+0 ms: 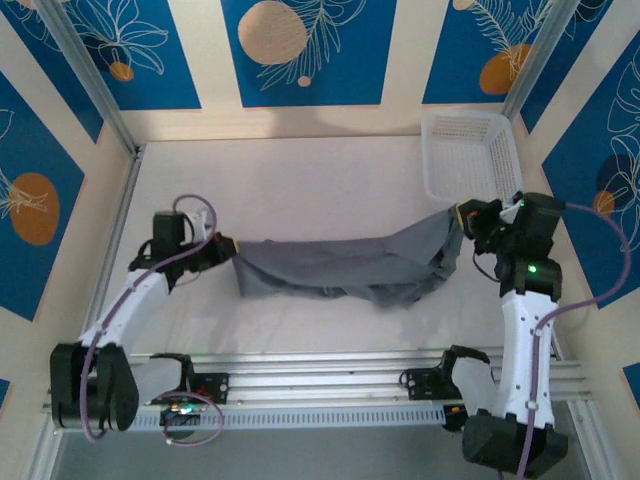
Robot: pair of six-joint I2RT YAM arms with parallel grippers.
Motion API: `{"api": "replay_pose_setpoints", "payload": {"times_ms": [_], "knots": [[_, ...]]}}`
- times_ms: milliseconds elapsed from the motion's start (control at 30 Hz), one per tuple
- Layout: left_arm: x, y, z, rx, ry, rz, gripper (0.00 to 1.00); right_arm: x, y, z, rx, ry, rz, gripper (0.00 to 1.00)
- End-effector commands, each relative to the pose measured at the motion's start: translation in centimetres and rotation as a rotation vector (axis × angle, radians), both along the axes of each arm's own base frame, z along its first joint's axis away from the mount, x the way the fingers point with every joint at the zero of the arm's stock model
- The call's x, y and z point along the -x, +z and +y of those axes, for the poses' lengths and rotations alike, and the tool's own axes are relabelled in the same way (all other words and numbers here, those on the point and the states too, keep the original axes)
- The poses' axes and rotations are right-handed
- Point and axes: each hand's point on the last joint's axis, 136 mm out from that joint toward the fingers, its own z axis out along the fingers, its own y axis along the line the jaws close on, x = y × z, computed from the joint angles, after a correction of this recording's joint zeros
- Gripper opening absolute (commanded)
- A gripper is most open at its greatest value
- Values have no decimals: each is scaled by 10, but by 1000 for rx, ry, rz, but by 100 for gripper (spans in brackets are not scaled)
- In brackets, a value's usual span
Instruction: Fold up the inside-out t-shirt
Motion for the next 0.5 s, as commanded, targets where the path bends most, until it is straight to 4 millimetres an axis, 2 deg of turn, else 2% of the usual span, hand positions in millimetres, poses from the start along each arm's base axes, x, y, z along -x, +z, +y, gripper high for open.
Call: {"api": "replay_pose_setpoints", "payload": {"times_ms": [0,67,167,267,467], "knots": [[-18,4,-8,2,-18,-82,0,2,-22,13,30,88,16,0],[-20,-16,-7,-21,-22,-32,0,1,-41,16,29,105,54,0],[-22,-38,-2,-62,-13,23,6,1,-52,21,17,120,70,0],[-25,-48,2,-83,3,43,15,2,-50,23,39,130,66,0],[-28,-51,1,-65,27,52,34,2,-45,24,61,137,59,0]]}}
